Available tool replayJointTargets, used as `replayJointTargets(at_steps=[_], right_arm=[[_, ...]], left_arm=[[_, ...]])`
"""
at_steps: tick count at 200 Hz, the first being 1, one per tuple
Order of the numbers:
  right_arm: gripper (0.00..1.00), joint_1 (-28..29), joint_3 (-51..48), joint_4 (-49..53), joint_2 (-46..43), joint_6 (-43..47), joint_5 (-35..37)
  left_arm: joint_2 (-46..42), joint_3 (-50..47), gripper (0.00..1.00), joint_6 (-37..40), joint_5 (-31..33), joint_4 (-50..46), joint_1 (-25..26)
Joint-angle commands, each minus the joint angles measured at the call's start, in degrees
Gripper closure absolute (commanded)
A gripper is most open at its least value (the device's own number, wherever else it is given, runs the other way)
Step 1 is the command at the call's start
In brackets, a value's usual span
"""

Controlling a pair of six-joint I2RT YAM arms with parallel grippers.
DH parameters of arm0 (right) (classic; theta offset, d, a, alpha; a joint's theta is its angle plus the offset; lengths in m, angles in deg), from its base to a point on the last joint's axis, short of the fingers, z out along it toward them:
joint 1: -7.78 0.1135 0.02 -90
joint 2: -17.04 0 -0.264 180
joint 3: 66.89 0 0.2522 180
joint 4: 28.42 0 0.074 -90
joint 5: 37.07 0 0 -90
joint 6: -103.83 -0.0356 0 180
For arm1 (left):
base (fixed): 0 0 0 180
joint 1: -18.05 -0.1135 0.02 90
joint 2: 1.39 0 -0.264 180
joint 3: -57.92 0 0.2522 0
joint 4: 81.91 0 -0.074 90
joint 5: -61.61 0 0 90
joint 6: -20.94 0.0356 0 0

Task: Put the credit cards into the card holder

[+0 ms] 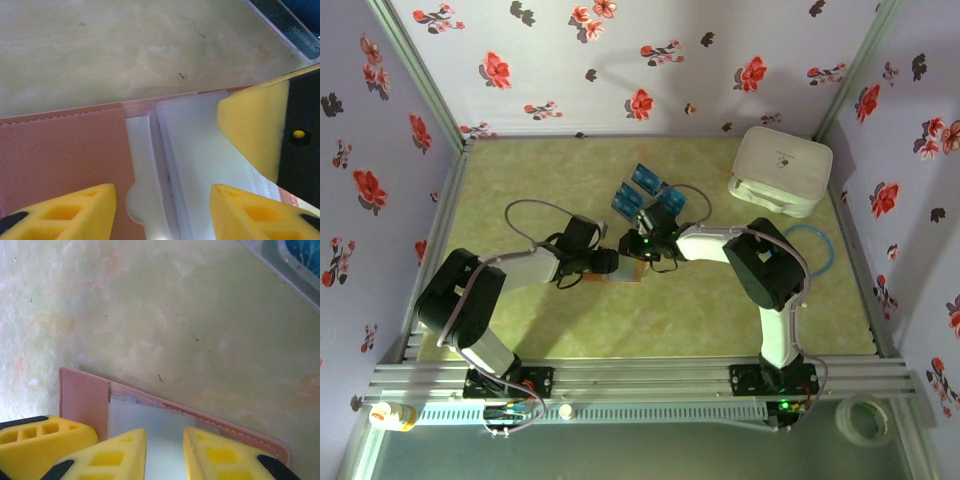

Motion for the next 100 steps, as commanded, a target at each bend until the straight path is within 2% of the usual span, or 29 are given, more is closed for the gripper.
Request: replayJointTargets(at_steps=[1,61,100], right_arm=[[0.74,0.58,0.86,-0.86,1.68,-1.72,-1.19],[0.74,0.92,1.22,-1.39,2.26,-2.52,-1.4],[0.7,0.81,1.51,-1.46,2.13,-3.3,-1.46]], left_arm=[[1.56,-1.42,0.47,1.67,1.94,-1.05,0.32],[2.04,-1.71,0.47,2.55,2.74,-1.39,0.42],[3.26,-1.18,0.58,3.34,4.54,-2.95,0.76]])
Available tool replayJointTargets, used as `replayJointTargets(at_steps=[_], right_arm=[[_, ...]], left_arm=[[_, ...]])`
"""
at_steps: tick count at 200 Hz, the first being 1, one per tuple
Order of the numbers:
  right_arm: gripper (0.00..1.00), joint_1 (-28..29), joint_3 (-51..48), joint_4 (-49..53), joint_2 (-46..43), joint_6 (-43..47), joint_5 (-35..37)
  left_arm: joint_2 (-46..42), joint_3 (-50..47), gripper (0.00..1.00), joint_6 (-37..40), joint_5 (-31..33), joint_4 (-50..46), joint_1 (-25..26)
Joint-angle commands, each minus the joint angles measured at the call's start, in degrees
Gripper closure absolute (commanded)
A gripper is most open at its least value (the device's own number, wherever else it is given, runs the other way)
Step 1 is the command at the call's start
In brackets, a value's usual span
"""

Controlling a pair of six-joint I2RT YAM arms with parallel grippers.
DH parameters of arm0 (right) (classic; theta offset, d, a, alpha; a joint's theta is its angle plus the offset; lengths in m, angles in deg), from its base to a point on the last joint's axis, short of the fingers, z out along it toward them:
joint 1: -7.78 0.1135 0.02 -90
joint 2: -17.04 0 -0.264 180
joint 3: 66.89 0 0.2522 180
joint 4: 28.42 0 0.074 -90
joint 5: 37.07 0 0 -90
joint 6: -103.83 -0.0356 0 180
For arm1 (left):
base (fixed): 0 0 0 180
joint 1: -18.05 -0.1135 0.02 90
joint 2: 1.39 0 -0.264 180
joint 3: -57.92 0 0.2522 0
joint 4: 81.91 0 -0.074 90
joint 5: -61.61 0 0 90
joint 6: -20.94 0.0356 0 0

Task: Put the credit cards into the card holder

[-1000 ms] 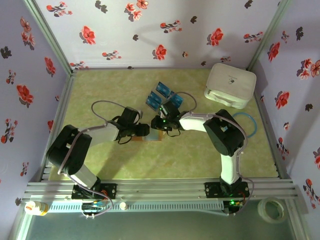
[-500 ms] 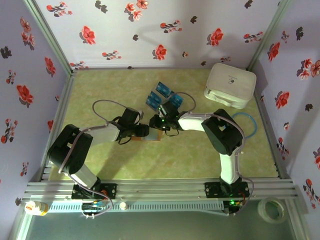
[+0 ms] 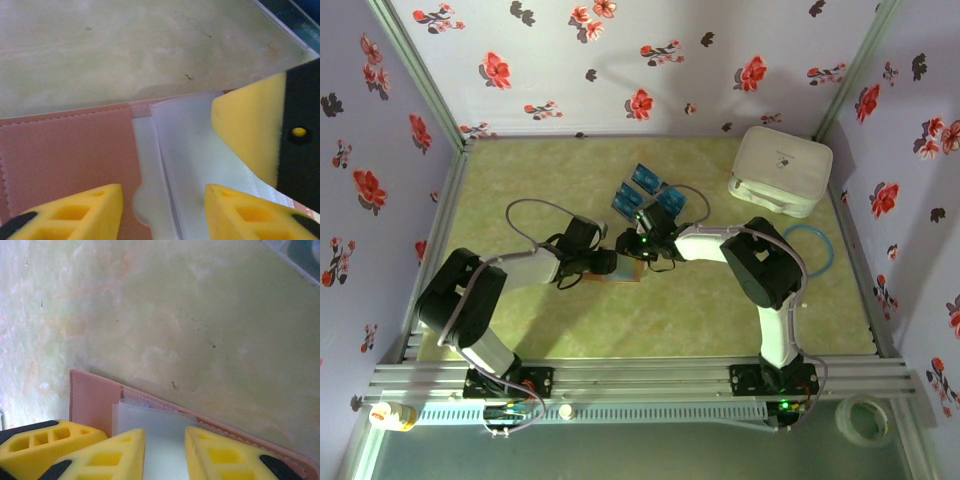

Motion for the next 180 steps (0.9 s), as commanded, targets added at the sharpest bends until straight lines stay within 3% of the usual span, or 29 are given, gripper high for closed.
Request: replayJointTargets(at_steps=[1,19,79,180], right_arm=[[0.69,0.61,1.16,0.54,1.3,-1.55,-0.49],[0.65,0.51,1.33,0.33,0.87,-1.93,-0.56],[0.53,-0.05,-0.77,-0.77,-3.94,-2.75,0.22],[0.53,-0.2,-5.36,-5.0,-3.47,-5.19,-0.71]], left_arm=[[2.95,-0.89,0.59,1.59,2.68,-3.45,0.48],[3.74,-0.54,0.63,1.92,3.34,-4.24,0.72],[4.79,-0.27,0.63,2.23,3.91,-5.48,1.03],[4.5,-0.63,0.63,1.07,4.0,-4.71,1.18]])
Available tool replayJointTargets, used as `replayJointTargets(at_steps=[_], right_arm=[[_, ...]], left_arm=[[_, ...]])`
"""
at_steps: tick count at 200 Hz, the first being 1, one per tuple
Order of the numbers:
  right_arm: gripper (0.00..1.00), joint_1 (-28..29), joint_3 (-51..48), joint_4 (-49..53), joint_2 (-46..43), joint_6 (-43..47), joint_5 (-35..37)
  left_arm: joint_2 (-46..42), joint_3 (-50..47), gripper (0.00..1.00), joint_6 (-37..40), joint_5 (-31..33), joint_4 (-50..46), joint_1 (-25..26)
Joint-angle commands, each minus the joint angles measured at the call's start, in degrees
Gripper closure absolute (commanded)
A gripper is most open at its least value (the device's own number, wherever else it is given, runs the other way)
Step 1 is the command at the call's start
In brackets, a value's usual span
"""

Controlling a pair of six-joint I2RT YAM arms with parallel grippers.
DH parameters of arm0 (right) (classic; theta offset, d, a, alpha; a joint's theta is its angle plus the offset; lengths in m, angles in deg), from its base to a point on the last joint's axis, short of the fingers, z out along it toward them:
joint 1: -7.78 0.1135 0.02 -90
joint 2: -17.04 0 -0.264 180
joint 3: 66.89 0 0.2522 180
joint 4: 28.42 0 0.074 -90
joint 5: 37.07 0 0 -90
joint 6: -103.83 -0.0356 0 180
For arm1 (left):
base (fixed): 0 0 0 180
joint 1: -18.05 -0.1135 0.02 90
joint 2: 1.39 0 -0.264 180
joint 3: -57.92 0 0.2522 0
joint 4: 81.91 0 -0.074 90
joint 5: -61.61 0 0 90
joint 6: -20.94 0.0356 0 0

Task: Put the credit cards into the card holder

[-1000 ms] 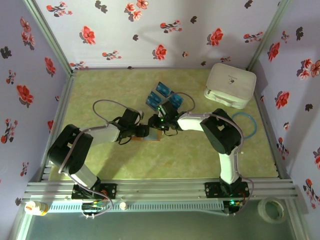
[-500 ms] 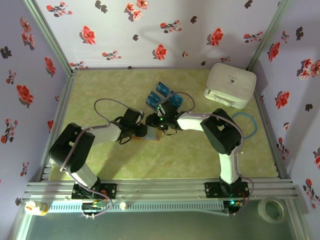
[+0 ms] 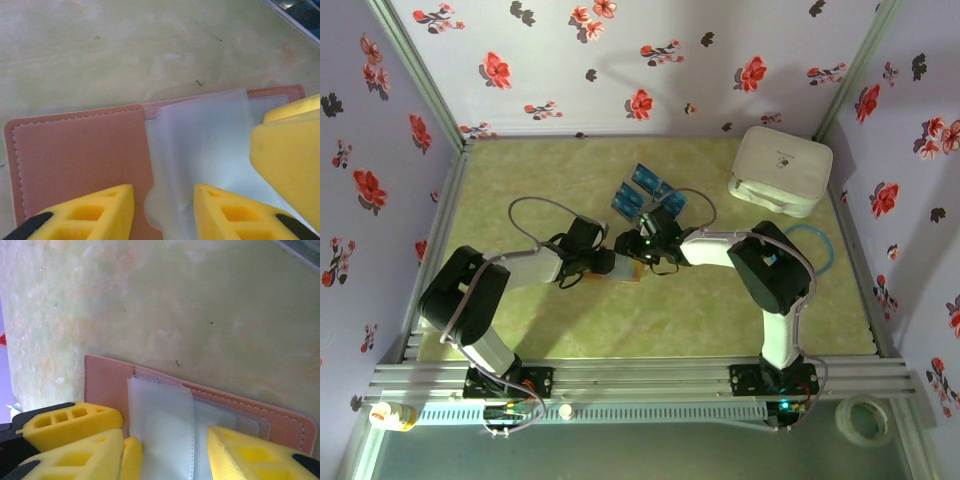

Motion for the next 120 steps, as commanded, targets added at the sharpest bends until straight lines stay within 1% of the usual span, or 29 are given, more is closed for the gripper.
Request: replayJointTargets(at_steps=[1,120], right_arm=[[0.53,-0.27,-0.87,-1.86,0.16,-1.35,-0.46],[0.55,-0.31,2.26,-3.97,2.05,-2.39,-5.07]], left_arm=[[3.32,-1.48,0.63,-0.22,1.15,-4.45,0.33],[1.22,-1.55,0.62,-0.31,1.16,-4.43,0.42]])
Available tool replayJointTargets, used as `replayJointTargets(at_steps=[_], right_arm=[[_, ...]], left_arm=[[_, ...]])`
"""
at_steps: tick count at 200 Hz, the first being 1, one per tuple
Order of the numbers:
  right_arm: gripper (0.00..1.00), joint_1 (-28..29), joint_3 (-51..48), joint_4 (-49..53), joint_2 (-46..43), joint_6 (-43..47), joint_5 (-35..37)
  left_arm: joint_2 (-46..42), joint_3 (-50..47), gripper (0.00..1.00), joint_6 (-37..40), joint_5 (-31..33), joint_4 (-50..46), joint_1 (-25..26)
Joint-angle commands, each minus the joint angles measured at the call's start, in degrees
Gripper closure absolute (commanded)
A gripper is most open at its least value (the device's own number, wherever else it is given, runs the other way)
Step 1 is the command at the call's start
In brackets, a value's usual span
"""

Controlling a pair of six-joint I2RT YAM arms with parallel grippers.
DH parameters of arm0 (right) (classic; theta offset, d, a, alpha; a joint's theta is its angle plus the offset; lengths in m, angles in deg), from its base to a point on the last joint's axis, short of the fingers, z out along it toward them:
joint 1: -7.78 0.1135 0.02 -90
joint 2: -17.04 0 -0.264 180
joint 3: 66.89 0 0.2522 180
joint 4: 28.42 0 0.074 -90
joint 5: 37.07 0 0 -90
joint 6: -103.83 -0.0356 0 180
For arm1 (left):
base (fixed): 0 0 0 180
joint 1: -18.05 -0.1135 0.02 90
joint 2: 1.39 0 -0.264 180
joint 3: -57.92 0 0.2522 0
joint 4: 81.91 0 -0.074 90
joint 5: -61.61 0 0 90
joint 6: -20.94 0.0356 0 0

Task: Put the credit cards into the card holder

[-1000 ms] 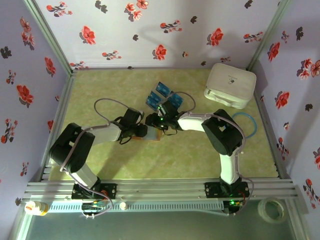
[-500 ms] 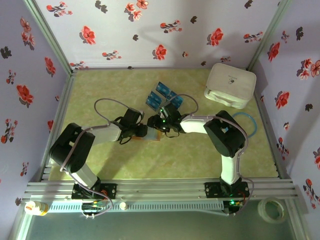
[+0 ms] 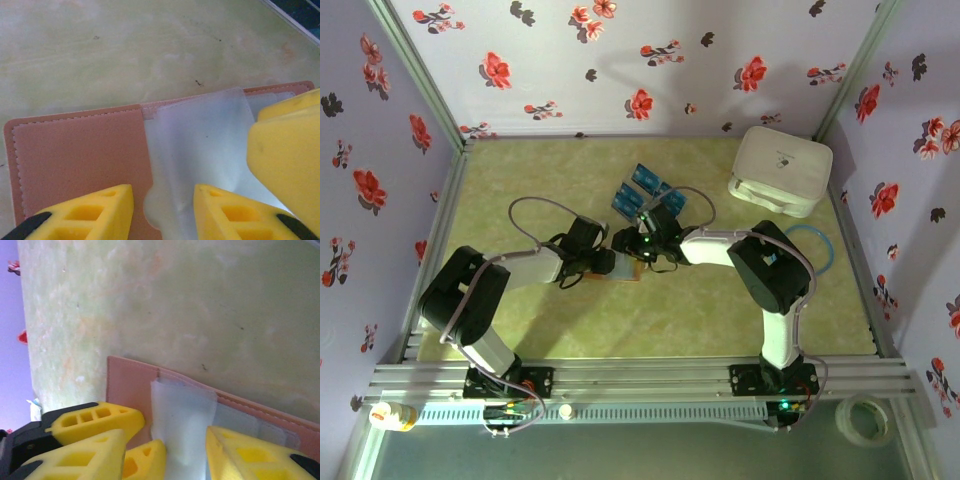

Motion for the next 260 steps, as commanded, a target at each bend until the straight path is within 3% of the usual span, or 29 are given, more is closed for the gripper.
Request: replayJointTargets(at_steps=[1,52,260], right_arm=[[0.55,-0.13,1.38,-1.97,1.76,-1.42,-2.24],[0.56,-0.57,0.06,-3.34,1.77,-2.4,-1.85],[0.58,-0.65,-2.8,-6.8,-0.17,-4.73,-4.18]], left_arm=[[1.28,-1.45,0.62,-0.31,0.82,-4.44,0.31],[1.3,-1.53,0.61,-0.31,0.87,-4.38,0.31],[-11.67,-2.72,0.41,-4.98,6.37,-3.3,-1.56]])
